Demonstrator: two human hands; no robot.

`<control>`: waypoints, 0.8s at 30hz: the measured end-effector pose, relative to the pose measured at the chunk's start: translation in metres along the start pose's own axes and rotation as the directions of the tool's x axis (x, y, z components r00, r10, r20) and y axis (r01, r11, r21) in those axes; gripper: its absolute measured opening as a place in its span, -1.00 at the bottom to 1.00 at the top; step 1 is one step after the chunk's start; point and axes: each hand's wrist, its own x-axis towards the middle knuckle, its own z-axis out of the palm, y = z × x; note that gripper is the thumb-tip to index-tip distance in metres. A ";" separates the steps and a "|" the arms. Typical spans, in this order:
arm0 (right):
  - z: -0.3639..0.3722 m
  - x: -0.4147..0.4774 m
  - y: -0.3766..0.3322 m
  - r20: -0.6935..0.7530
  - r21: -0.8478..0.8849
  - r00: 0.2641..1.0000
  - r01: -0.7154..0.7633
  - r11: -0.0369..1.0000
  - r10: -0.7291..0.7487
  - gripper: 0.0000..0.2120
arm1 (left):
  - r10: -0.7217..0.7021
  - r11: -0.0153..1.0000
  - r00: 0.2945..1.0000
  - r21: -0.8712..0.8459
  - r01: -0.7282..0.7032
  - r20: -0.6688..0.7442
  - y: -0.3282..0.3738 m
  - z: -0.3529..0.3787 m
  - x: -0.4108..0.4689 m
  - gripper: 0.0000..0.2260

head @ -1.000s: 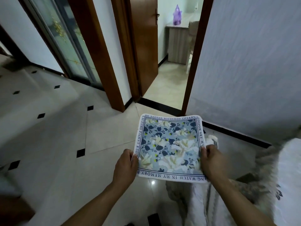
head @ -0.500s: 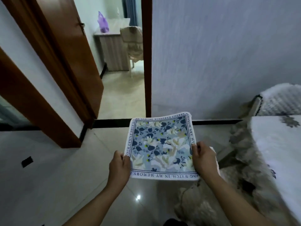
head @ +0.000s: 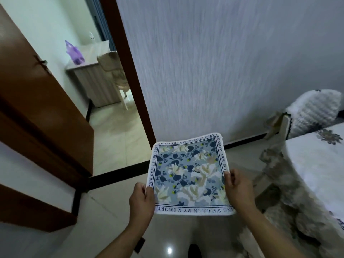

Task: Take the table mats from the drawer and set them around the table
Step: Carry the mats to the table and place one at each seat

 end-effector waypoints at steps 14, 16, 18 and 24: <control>0.005 0.189 0.000 -0.215 0.042 0.963 -0.159 0.986 0.165 -0.74 | 0.181 0.983 0.946 -0.090 -0.162 0.269 0.102 0.130 0.210 -0.87; -0.003 0.209 0.004 -0.309 0.055 0.923 -0.222 0.973 0.228 -0.73 | 0.249 0.968 0.906 -0.112 -0.224 0.341 0.123 0.161 0.242 -0.86; -0.012 0.222 0.009 -0.379 0.080 0.873 -0.301 0.950 0.309 -0.73 | 0.316 0.949 0.857 -0.126 -0.290 0.406 0.149 0.188 0.269 -0.84; -0.046 0.232 0.027 -0.591 0.192 0.642 -0.476 0.858 0.488 -0.77 | 0.461 0.871 0.616 -0.193 -0.452 0.639 0.236 0.282 0.305 -0.86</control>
